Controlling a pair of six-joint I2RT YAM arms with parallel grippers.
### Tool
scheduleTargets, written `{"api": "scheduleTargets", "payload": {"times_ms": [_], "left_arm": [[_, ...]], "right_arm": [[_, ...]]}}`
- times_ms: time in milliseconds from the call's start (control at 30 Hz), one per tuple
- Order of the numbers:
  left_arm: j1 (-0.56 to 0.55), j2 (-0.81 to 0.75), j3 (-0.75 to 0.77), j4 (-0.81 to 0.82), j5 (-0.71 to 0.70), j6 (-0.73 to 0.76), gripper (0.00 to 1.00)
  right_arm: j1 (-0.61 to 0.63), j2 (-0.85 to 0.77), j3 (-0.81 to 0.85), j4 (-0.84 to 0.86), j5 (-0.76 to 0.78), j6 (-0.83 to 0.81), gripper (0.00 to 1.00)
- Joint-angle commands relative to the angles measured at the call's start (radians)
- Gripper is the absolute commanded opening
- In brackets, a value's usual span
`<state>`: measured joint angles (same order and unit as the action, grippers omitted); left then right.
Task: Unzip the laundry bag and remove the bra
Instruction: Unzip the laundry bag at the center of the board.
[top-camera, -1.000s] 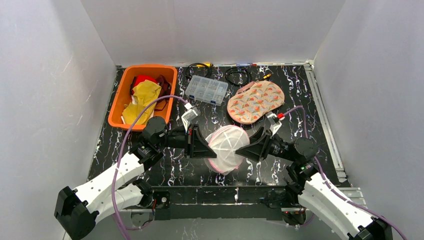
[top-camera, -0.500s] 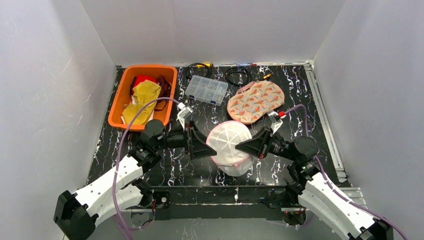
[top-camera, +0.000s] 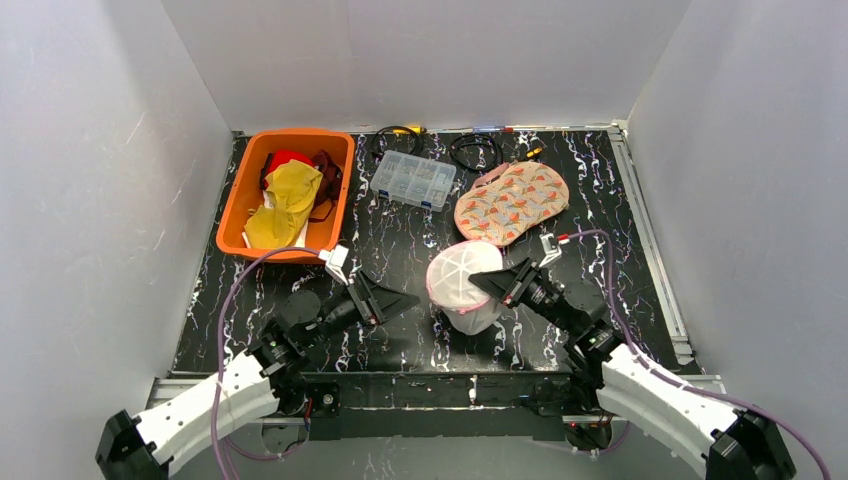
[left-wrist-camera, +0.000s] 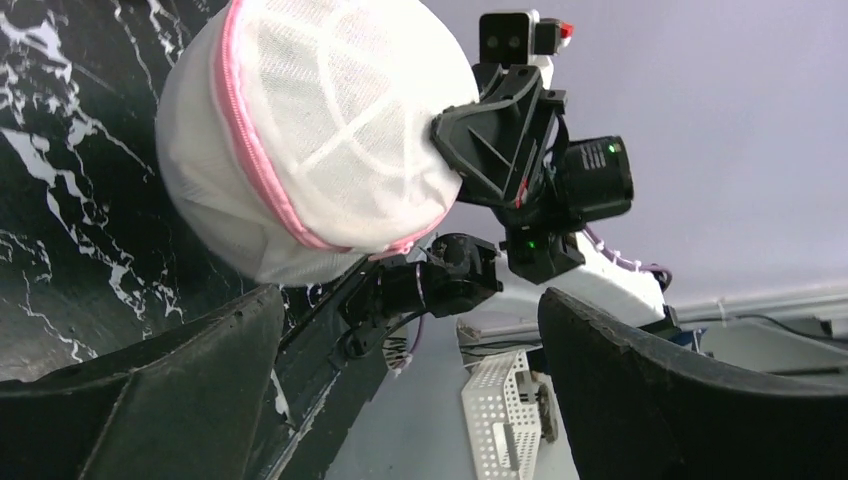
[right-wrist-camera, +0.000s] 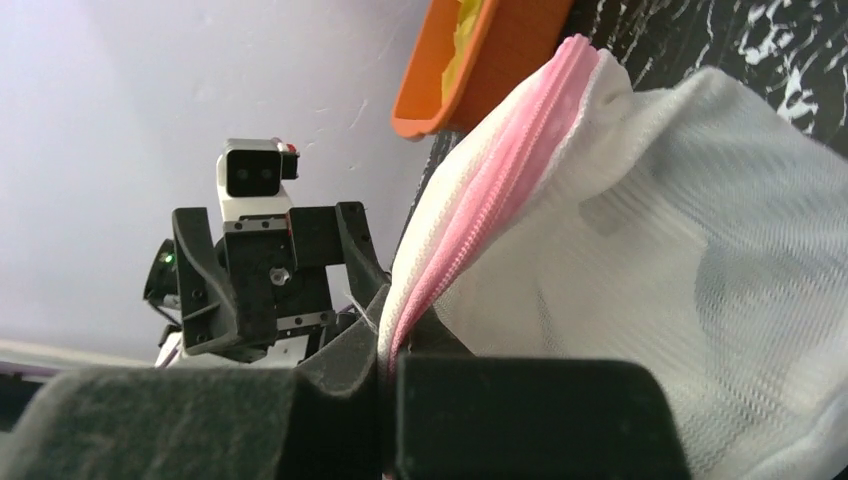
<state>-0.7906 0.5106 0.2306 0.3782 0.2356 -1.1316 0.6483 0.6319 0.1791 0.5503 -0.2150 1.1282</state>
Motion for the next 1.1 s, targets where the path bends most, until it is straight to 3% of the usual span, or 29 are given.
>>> {"api": "scheduleTargets", "payload": {"times_ms": [0, 200, 600, 933, 1067], "left_arm": [[-0.113, 0.094, 0.020, 0.015, -0.280, -0.091, 0.94], [-0.143, 0.291, 0.018, 0.133, -0.355, -0.171, 0.84], [-0.153, 0.474, -0.015, 0.285, -0.376, -0.244, 0.61], [-0.153, 0.599, 0.014, 0.386, -0.318, -0.227, 0.61], [-0.153, 0.648, 0.016, 0.439, -0.305, -0.230, 0.55]], "right_arm": [[0.114, 0.032, -0.023, 0.152, 0.249, 0.033, 0.01], [0.243, 0.095, -0.059, 0.218, 0.429, 0.037, 0.01], [0.265, 0.115, -0.133, 0.280, 0.489, 0.090, 0.01], [0.264, 0.144, -0.146, 0.343, 0.433, 0.129, 0.01], [0.271, 0.126, -0.147, 0.343, 0.426, 0.136, 0.01]]}}
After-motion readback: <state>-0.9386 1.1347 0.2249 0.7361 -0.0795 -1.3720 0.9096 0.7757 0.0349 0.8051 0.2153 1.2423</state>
